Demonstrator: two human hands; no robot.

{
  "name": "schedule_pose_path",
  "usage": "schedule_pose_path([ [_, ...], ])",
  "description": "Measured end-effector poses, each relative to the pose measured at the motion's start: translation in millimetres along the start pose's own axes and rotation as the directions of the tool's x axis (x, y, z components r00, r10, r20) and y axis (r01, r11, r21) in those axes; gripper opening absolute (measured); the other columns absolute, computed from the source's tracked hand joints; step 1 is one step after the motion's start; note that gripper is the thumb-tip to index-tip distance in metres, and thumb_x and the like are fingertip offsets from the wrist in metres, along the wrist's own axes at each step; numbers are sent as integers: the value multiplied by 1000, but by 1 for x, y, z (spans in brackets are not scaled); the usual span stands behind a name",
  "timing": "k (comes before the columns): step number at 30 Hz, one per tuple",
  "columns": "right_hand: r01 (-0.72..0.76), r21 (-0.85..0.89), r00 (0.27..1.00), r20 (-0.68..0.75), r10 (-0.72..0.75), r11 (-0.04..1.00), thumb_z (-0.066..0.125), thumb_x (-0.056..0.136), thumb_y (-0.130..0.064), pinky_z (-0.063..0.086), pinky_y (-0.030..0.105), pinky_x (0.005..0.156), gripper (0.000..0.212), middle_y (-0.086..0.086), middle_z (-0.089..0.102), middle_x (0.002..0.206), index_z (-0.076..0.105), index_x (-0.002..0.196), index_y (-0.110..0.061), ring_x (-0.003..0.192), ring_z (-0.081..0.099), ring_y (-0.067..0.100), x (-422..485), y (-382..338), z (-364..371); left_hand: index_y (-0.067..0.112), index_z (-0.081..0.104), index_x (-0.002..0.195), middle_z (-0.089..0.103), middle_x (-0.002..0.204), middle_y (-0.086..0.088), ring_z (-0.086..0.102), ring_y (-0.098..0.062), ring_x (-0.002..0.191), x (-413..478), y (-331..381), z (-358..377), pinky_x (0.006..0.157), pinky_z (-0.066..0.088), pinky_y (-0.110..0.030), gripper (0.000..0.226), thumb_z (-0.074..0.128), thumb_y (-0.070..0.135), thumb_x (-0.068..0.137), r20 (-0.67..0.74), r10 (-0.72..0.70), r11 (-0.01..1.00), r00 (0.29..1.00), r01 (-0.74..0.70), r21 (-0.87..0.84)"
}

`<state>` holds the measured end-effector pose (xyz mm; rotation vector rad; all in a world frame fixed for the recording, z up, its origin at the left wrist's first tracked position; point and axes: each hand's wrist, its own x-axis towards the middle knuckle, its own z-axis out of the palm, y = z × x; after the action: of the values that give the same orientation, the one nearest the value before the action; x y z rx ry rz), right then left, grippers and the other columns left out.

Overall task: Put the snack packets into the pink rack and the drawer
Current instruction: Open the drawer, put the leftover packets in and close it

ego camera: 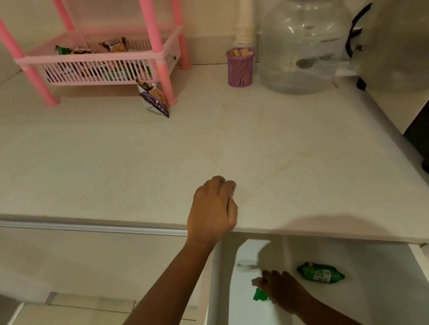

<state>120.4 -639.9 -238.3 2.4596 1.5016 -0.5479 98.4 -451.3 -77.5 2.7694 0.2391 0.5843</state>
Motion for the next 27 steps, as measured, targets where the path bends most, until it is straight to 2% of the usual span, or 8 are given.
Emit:
schedule_pose_path([
  [4, 59, 24, 965, -257, -51, 998, 64, 82, -21, 48, 29, 82, 43, 7, 57, 126, 54, 124, -19, 105, 59, 21, -8, -2, -31, 6, 62, 106, 64, 103, -15, 61, -28, 88, 0, 2, -2, 77, 48, -35, 34, 47, 12, 77, 15, -5, 1000, 1000, 5, -3],
  [6, 160, 72, 951, -279, -134, 985, 61, 83, -14, 50, 30, 83, 36, 6, 60, 122, 58, 119, -16, 103, 60, 23, -17, -9, -59, 6, 62, 107, 64, 103, -15, 61, -28, 89, 0, 2, -3, 78, 48, -36, 35, 47, 12, 77, 21, -8, 1000, 1000, 8, -6],
  [8, 269, 39, 875, -428, -227, 962, 70, 70, -10, 55, 25, 63, 25, 0, 70, 92, 70, 94, -17, 77, 65, 16, -30, -13, -88, 6, 61, 109, 64, 104, -15, 61, -28, 90, 0, 2, -3, 78, 48, -36, 36, 46, 12, 77, 23, -9, 1000, 1000, 9, -6],
  [10, 337, 19, 790, -550, -271, 941, 64, 72, -12, 52, 22, 47, 8, -2, 68, 71, 69, 76, -16, 58, 61, 11, -43, -16, -119, 6, 61, 109, 64, 105, -15, 61, -28, 90, 0, 1, -2, 79, 48, -36, 36, 46, 12, 77, 20, -2, 1000, 1000, 3, -3],
  [14, 278, 25, 698, -692, -185, 960, 49, 80, -13, 48, 22, 45, 20, 0, 65, 64, 68, 72, -13, 54, 57, 12, -44, -16, -181, 6, 60, 110, 63, 104, -13, 59, -27, 90, 1, 1, 0, 79, 46, -37, 34, 45, 9, 79, 3, -17, 999, 1000, 17, -35],
  [17, 203, 172, 659, -753, -4, 964, 58, 79, -4, 47, 23, 57, 10, 6, 67, 78, 66, 81, -8, 69, 61, 21, -26, -4, -212, 6, 62, 101, 63, 95, -12, 59, -28, 82, 8, 1, -2, 71, 44, -36, 23, 48, 8, 83, 5, -36, 998, 999, 36, -50],
  [21, 32, 339, 686, -692, 226, 940, 45, 94, -16, 46, 28, 87, 27, 7, 60, 120, 60, 115, -10, 108, 56, 20, 14, 11, -224, 13, 59, 107, 62, 102, -5, 56, -22, 89, 26, -9, -6, 74, 41, -31, 26, 40, 16, 90, 7, -32, 998, 999, 31, 56],
  [27, -256, 303, 824, -428, 371, 918, 26, 99, -42, 14, 37, 118, 52, 4, 18, 157, 23, 145, -18, 145, 12, 17, 67, 19, -224, 14, 53, 120, 55, 121, -5, 52, -22, 107, 60, -52, -22, 87, 41, -30, 31, 39, 22, 92, -24, -75, 989, 997, 77, 127],
])
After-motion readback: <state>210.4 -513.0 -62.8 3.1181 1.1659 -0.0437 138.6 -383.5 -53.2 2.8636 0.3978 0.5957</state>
